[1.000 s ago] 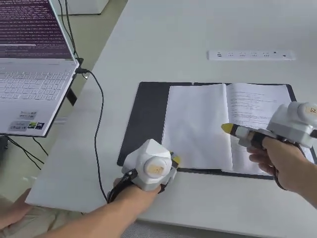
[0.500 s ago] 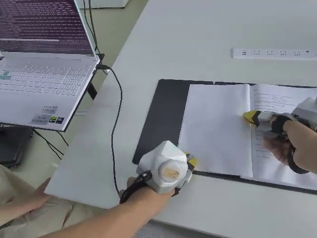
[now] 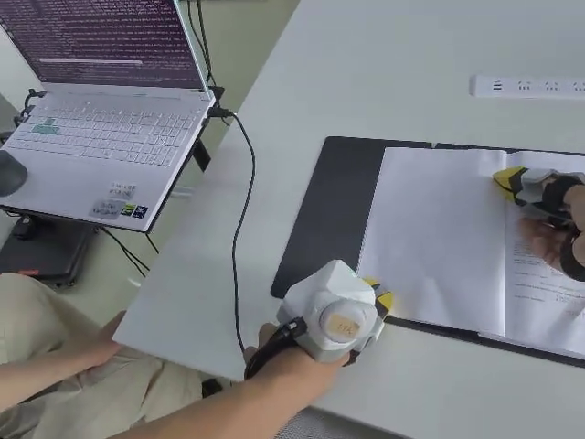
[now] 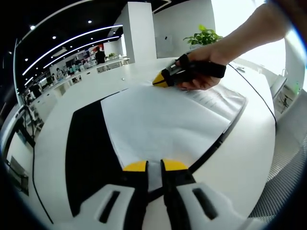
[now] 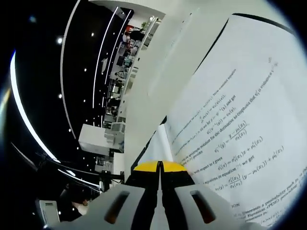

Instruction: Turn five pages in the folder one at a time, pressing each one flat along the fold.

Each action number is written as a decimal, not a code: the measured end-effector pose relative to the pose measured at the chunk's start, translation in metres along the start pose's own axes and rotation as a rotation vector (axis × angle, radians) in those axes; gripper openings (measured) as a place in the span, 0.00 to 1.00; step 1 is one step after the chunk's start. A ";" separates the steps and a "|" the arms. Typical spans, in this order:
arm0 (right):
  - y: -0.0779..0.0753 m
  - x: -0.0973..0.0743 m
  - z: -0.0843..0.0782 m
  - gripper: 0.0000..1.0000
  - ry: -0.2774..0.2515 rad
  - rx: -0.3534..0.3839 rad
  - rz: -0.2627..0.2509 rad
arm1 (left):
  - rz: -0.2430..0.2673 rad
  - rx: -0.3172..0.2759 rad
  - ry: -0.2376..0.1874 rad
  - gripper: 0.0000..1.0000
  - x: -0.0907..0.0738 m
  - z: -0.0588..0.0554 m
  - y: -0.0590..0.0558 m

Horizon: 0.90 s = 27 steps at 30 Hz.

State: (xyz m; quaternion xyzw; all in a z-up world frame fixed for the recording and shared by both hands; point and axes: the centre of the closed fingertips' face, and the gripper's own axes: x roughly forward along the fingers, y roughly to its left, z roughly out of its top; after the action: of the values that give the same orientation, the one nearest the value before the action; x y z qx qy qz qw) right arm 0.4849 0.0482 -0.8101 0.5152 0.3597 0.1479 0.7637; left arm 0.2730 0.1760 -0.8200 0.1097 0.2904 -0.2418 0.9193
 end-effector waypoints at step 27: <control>0.003 0.004 -0.007 0.00 0.083 0.077 0.016 | 0.006 -0.006 -0.014 0.09 0.001 -0.001 -0.001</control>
State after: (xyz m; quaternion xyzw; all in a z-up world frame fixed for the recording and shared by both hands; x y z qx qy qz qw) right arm 0.4830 0.0570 -0.8104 0.5403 0.3924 0.1612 0.7267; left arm 0.2724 0.1749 -0.8213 0.1060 0.2841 -0.2392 0.9224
